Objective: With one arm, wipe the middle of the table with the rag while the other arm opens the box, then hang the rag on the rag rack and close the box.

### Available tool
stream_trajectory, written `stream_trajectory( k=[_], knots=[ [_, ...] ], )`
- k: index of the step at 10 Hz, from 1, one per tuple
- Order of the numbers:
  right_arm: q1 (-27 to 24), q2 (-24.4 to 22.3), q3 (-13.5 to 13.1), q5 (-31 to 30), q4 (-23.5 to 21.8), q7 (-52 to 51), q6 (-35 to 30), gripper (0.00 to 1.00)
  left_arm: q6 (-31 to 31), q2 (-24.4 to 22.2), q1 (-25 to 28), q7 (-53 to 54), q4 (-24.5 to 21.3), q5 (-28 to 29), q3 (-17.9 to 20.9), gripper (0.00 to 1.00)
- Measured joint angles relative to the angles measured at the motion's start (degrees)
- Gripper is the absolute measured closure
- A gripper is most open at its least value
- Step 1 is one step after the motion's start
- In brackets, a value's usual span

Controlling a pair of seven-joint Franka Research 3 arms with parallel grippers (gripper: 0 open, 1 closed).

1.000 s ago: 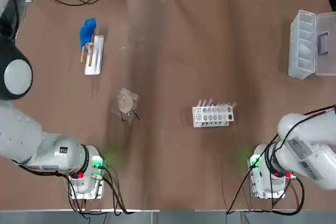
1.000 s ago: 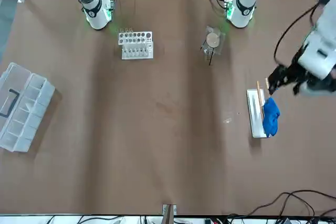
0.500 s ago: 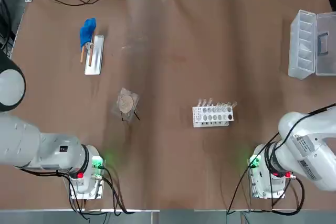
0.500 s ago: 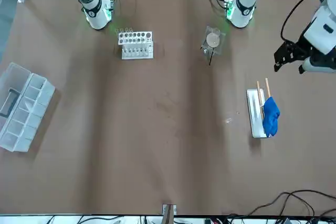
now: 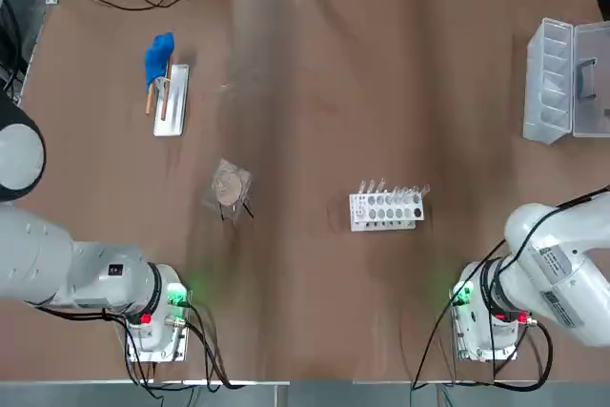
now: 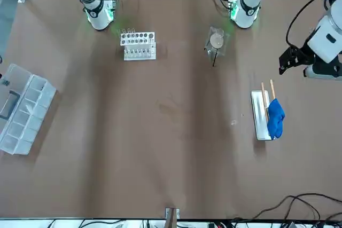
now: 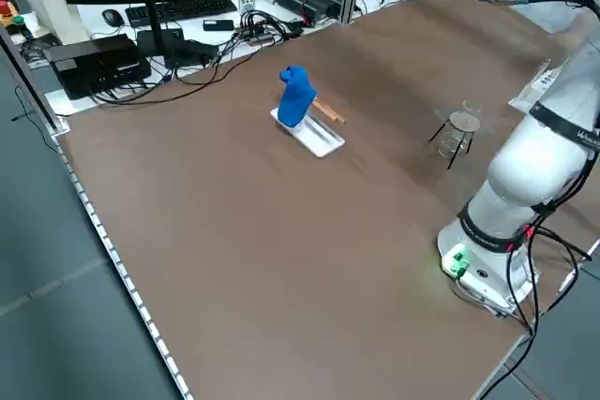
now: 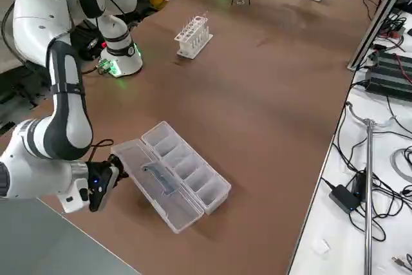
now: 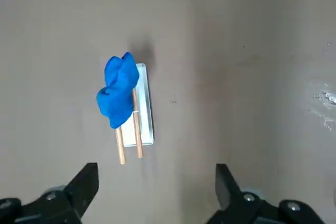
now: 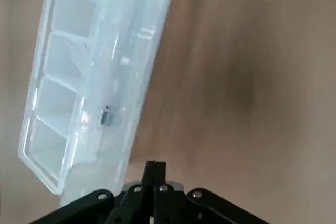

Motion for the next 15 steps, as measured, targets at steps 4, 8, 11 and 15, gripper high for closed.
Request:
stream_trajectory(
  k=[4, 8, 11, 15],
  knots=[
    [2.8, -0.7, 0.0, 0.2, 3.9, 0.0, -6.7, 0.99, 0.3, 0.1, 0.6, 0.0, 0.0, 0.0, 0.0, 0.01],
    [12.5, -0.3, 2.8, 0.8, 3.7, 6.2, -7.1, 0.97, 0.6, 0.2, 1.1, 0.0, 0.2, 0.0, 0.1, 0.01],
    [14.6, 0.3, 2.8, 0.8, 3.3, 7.0, -4.6, 0.97, 1.2, 0.4, 1.1, 0.0, 0.2, 0.0, 0.1, 0.01],
    [14.4, 0.3, 2.8, 0.9, 3.3, 7.0, -3.3, 0.97, 1.7, 0.6, 1.1, 0.0, 0.5, 0.0, 0.1, 0.01]
  ],
)
